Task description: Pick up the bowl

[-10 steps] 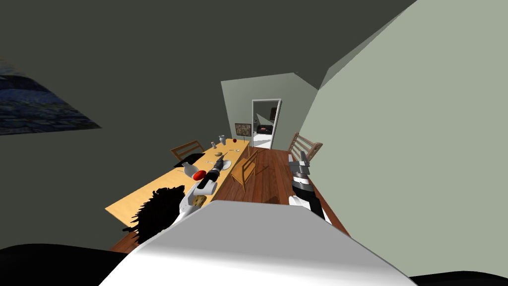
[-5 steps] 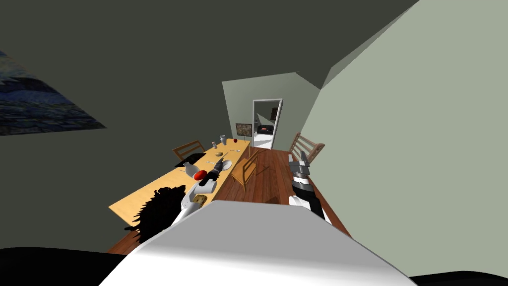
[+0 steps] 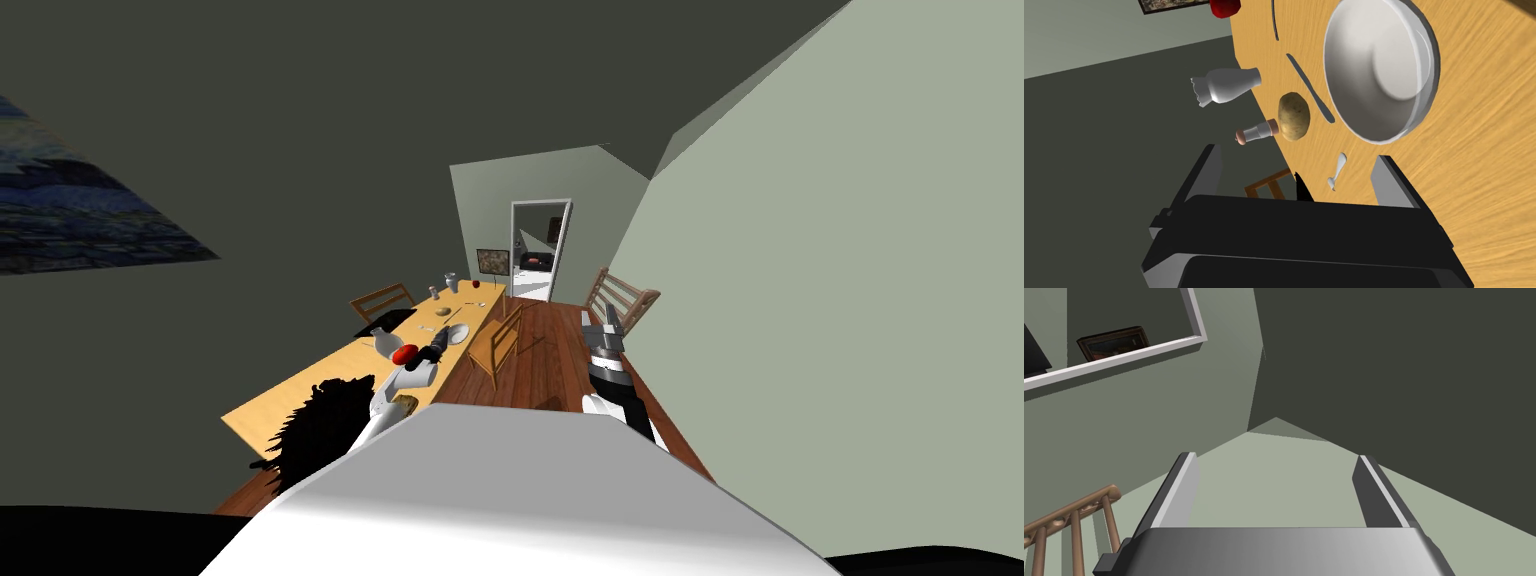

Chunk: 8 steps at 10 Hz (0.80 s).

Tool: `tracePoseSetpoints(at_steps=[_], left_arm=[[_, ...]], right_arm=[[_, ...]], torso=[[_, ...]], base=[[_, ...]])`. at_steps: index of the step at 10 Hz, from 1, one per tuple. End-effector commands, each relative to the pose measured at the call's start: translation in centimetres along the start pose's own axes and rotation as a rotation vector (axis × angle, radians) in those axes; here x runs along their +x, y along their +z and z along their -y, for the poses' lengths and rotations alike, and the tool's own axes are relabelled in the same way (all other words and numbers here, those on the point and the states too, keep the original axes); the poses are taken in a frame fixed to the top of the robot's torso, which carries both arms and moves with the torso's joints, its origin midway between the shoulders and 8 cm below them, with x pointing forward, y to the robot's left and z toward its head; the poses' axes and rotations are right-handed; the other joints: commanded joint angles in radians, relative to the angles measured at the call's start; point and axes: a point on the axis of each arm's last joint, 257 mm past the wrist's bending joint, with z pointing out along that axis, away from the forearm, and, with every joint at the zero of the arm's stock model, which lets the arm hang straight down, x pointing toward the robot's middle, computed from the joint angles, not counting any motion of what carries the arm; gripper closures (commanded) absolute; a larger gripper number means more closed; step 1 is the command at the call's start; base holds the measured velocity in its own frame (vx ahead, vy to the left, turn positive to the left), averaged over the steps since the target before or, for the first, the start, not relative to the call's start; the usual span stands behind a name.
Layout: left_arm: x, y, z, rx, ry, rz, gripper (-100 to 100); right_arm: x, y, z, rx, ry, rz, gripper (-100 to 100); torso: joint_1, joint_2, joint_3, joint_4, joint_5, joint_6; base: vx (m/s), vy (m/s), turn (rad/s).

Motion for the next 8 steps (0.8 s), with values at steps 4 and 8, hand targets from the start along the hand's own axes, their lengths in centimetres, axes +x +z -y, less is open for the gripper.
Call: tracePoseSetpoints(at_steps=[4,8], left_arm=[[-0.3,0.8,-5.7,-0.172,-0.058,0.008,-100],[0.5,0.6,-10.9,-0.324,-0.128,0.005,-100]], right_arm=[[0.0,0.0,0.0,0.0,0.0,0.0,0],[0.0,0.0,0.0,0.0,0.0,0.0,0]], torso=[[-0.001,0.0,0.0,0.0,0.0,0.0],[0.001,-0.003,-0.002,-0.001,0.0,0.0]], base=[[0.05,0.033,0.009],[0.093,0.054,-0.006]])
